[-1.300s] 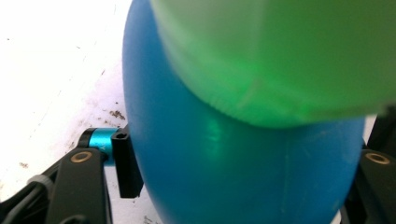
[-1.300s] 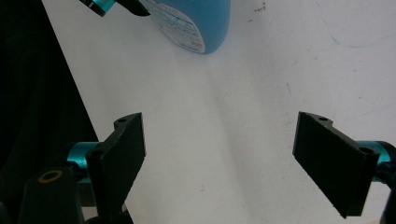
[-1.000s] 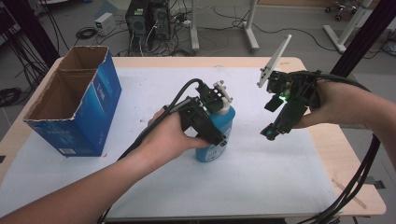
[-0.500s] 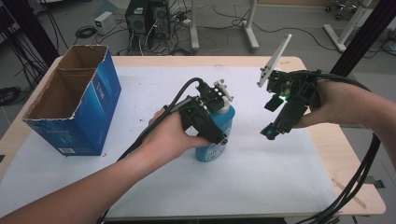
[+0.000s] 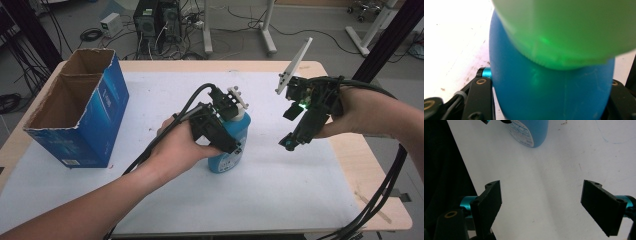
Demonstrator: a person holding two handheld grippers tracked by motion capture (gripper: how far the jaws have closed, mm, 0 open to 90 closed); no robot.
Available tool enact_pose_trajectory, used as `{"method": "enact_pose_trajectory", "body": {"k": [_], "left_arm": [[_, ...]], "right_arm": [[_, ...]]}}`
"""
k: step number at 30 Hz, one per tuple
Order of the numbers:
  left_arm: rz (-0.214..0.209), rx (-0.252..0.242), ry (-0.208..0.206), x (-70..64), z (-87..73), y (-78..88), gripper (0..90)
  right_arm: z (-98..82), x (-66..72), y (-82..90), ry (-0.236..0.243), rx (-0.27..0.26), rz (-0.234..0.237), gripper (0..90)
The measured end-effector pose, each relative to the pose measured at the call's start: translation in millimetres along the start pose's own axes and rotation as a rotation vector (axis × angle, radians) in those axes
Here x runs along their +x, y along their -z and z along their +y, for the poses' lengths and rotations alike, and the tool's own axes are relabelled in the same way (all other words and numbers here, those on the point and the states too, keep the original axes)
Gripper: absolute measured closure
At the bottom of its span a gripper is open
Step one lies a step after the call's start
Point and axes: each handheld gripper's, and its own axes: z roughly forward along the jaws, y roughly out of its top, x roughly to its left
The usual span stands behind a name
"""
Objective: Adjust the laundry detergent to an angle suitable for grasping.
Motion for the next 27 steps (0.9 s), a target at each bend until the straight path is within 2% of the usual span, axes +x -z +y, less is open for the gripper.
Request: {"method": "enact_pose_trajectory", "body": {"k": [5,8,11,12,16,18,20,21,22,23,25,26,27], "left_arm": [[-0.016,-0.007,-0.017,4.0,-0.5,0.9,44.2],[-0.028,-0.027,-0.050,13.5,-1.3,11.2,44.4],[-0.031,-0.036,-0.053,16.9,-1.5,14.9,44.4],[-0.038,-0.038,-0.072,26.8,-1.5,25.7,44.4],[-0.060,-0.053,-0.125,44.8,-3.8,43.8,44.5],[-0.100,-0.062,-0.178,52.9,-6.7,51.2,44.5],[-0.167,-0.071,-0.241,62.1,-12.1,57.2,44.5],[-0.167,-0.071,-0.241,62.1,-12.1,57.2,44.5],[-0.194,-0.074,-0.266,66.0,-16.1,58.5,44.5],[-0.217,-0.068,-0.330,67.6,-19.8,58.6,44.5],[-0.217,-0.068,-0.330,67.6,-19.8,58.6,44.5],[-0.243,-0.058,-0.432,65.9,-25.2,55.8,44.5],[-0.251,-0.059,-0.452,65.5,-26.5,53.9,44.5]], "right_arm": [[-0.9,-0.4,0.2,0.000,0.003,0.001,16.6],[-2.1,-0.4,1.3,-0.006,-0.004,0.000,16.7],[-2.7,-0.7,1.8,-0.006,-0.010,0.000,16.7],[-2.7,-0.7,1.8,-0.006,-0.010,0.000,16.7],[-1.8,-0.7,1.5,-0.005,-0.011,-0.005,16.7],[-1.5,-0.5,1.2,-0.003,-0.011,-0.003,16.6],[-0.4,-0.1,0.4,0.002,-0.007,0.000,16.6],[-0.4,-0.1,0.4,0.002,-0.007,0.000,16.6],[0.4,0.2,-0.6,0.007,-0.004,0.001,16.6],[0.5,0.1,-0.8,0.009,-0.004,0.002,16.6],[0.8,0.4,-1.2,0.005,-0.005,0.001,16.6],[1.2,0.6,-1.6,0.006,-0.004,0.002,16.6],[1.4,0.4,-1.8,0.008,-0.004,0.002,16.6]]}}
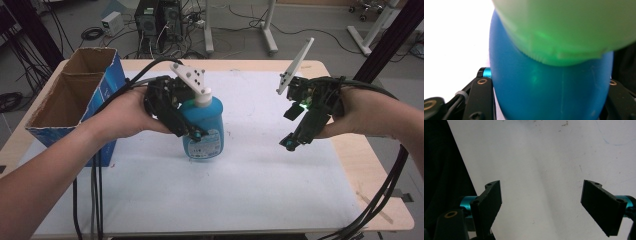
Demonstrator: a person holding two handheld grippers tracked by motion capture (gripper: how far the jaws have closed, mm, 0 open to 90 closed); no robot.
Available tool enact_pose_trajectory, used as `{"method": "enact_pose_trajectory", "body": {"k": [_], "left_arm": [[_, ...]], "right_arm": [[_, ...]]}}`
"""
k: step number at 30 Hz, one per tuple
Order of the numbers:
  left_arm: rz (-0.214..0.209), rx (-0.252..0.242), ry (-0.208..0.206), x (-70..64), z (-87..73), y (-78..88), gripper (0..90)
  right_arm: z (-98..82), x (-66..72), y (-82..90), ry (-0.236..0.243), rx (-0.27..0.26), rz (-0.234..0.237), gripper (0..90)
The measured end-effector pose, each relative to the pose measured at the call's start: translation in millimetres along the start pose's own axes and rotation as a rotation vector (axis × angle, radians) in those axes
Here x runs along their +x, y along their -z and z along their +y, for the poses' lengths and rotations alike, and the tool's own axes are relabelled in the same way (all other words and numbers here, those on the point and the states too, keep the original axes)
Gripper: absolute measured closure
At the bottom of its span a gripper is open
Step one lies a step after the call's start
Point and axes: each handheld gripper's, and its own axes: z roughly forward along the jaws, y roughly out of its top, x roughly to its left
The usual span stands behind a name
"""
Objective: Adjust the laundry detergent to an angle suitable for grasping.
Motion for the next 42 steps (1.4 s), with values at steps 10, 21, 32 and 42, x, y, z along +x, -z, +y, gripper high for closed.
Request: {"method": "enact_pose_trajectory", "body": {"k": [10,21,32,42], "left_arm": [[-0.079,0.015,-0.116,-5.0,-6.2,-17.3,44.5],[-0.085,0.046,-0.129,-3.7,-10.2,-28.1,43.9],[-0.087,0.049,-0.034,-2.5,-10.2,-26.3,36.1],[-0.004,0.082,0.023,-10.4,-14.5,12.7,20.6]], "right_arm": [[-0.7,2.0,-2.1,0.000,0.004,0.004,16.6],[-0.5,2.7,-4.8,0.004,0.003,0.009,16.6],[1.3,3.8,-6.0,0.010,0.005,0.013,16.6],[4.1,4.3,-6.2,0.019,-0.006,0.017,16.6]]}}
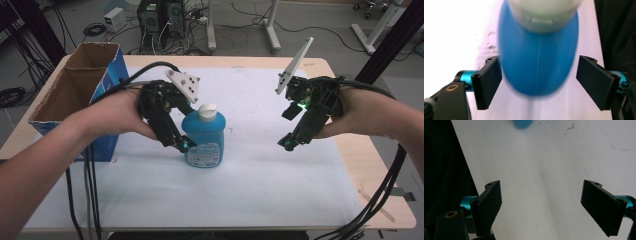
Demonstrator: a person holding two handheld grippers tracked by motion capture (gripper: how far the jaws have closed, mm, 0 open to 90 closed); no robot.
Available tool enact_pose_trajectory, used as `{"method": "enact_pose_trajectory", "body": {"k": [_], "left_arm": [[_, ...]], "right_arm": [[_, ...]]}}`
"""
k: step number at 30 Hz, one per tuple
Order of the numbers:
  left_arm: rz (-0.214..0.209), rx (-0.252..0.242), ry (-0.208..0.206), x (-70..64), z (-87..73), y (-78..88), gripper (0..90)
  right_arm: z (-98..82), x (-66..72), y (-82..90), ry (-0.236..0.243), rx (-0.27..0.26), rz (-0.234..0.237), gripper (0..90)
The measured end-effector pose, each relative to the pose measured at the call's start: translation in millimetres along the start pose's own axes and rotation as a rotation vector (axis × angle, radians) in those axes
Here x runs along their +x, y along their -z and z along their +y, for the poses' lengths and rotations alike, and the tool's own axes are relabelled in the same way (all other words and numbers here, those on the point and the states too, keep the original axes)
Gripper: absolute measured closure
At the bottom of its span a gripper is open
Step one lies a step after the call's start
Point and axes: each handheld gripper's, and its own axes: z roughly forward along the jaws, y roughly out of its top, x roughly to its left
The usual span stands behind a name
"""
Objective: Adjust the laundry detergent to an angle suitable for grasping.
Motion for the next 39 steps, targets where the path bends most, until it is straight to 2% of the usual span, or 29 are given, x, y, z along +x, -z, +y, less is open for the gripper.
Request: {"method": "enact_pose_trajectory", "body": {"k": [2,5,7,8,10,11,12,14,15,18,21,22,24,32,39], "left_arm": [[0.047,0.009,0.028,1.6,0.4,16.3,19.7],[0.146,0.032,0.074,8.0,3.4,42.6,17.2],[0.146,0.032,0.074,8.0,3.4,42.6,16.7],[0.245,0.025,0.159,20.2,9.1,67.3,16.6],[0.284,0.033,0.242,33.2,14.0,83.6,16.6],[0.284,0.033,0.242,33.2,14.0,83.6,16.6],[0.319,0.084,0.281,44.0,20.0,95.1,16.6],[0.319,0.084,0.281,44.0,20.0,95.1,16.6],[0.364,0.118,0.309,55.4,29.7,107.7,16.6],[0.391,0.125,0.332,66.6,38.8,115.0,16.6],[0.391,0.125,0.332,66.6,38.8,115.0,16.6],[0.396,0.146,0.352,79.0,48.5,116.9,16.6],[0.390,0.150,0.347,82.7,51.4,116.3,16.6],[0.357,0.179,0.349,91.2,51.4,108.1,16.6],[0.356,0.198,0.345,93.3,52.1,104.8,16.6]], "right_arm": [[0.5,0.0,0.3,0.001,-0.005,0.000,16.6],[1.4,-0.1,0.8,0.002,-0.011,0.001,16.6],[1.7,0.0,1.2,0.001,-0.011,-0.001,16.6],[2.6,-0.2,1.7,0.000,-0.017,-0.003,16.6],[3.7,0.1,2.6,-0.002,-0.020,-0.005,16.6],[4.4,0.3,3.2,-0.004,-0.019,-0.004,16.6],[4.9,0.1,3.5,-0.001,-0.024,-0.003,16.6],[5.4,0.2,3.8,-0.001,-0.024,0.000,16.6],[6.3,0.6,4.7,0.001,-0.021,0.000,16.6],[7.4,0.5,6.8,0.000,-0.029,-0.002,16.6],[7.8,0.6,7.7,-0.004,-0.033,-0.002,16.6],[9.4,0.0,8.3,-0.006,-0.038,-0.003,16.6],[10.3,-0.1,8.3,0.000,-0.041,-0.002,16.6],[10.6,-1.1,10.7,0.000,-0.044,-0.003,16.6],[9.8,-1.5,13.0,-0.007,-0.042,-0.003,16.6]]}}
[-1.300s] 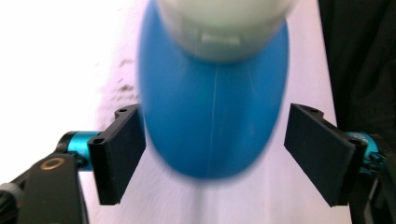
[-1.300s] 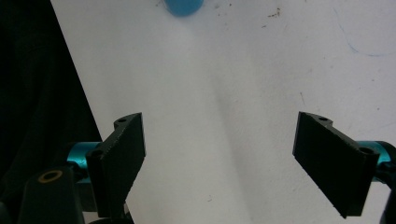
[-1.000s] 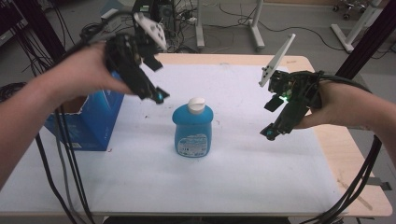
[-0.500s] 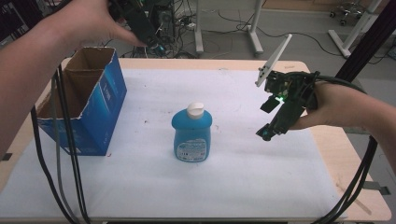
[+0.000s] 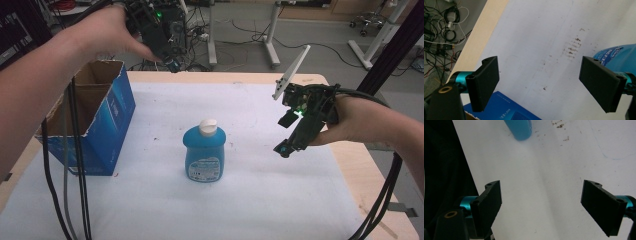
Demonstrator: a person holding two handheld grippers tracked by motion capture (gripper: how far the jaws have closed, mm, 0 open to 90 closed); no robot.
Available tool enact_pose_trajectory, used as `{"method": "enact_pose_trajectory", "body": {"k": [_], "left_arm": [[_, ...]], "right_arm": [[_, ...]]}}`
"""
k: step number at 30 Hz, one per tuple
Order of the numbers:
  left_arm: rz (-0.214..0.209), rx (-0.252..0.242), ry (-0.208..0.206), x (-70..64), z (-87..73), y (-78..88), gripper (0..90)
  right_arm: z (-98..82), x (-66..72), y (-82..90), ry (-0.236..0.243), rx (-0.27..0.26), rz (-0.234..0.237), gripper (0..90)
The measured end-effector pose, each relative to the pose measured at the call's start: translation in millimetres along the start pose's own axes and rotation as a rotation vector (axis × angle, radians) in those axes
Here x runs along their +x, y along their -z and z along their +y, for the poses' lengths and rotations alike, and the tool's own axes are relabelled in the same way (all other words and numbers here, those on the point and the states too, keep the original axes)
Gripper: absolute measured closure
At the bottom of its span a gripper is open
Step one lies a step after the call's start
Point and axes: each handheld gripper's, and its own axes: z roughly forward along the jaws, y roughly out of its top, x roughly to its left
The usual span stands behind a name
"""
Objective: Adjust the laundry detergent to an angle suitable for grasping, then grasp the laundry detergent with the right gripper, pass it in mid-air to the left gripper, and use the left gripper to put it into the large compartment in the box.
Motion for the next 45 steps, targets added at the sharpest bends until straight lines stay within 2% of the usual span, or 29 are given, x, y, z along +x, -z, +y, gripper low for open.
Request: {"method": "enact_pose_trajectory", "body": {"k": [8,18,26,29,30,33,34,40,45], "left_arm": [[0.010,-0.008,-0.012,-3.9,1.1,1.5,16.6],[-0.009,-0.007,-0.030,-4.0,1.5,-0.5,16.6],[-0.010,-0.009,-0.027,-1.4,-0.8,0.9,16.6],[-0.006,-0.004,-0.022,-0.6,-3.1,1.5,16.6],[-0.006,-0.005,-0.026,-1.6,-3.5,2.3,16.6],[-0.008,-0.011,-0.033,-2.8,-3.8,3.4,16.6],[-0.008,-0.011,-0.033,-2.8,-3.8,3.4,16.6],[-0.002,-0.003,-0.040,-1.1,-6.8,3.6,16.6],[0.003,-0.001,-0.031,-0.1,-9.0,3.9,16.5]], "right_arm": [[-1.7,1.2,0.8,0.000,0.002,-0.002,16.6],[-3.1,1.3,3.8,-0.006,-0.008,-0.004,16.6],[-5.1,0.3,7.5,-0.004,-0.023,-0.009,16.6],[-5.2,-1.0,8.3,0.000,-0.039,-0.014,16.6],[-4.5,-2.0,8.2,0.009,-0.061,-0.013,16.6],[-3.3,-3.1,6.9,0.018,-0.105,0.010,16.6],[-3.3,-3.1,6.9,0.018,-0.105,0.010,16.6],[1.0,-5.3,-2.1,0.037,-0.169,0.031,16.6],[8.8,-5.6,-16.6,0.068,-0.218,0.054,16.6]]}}
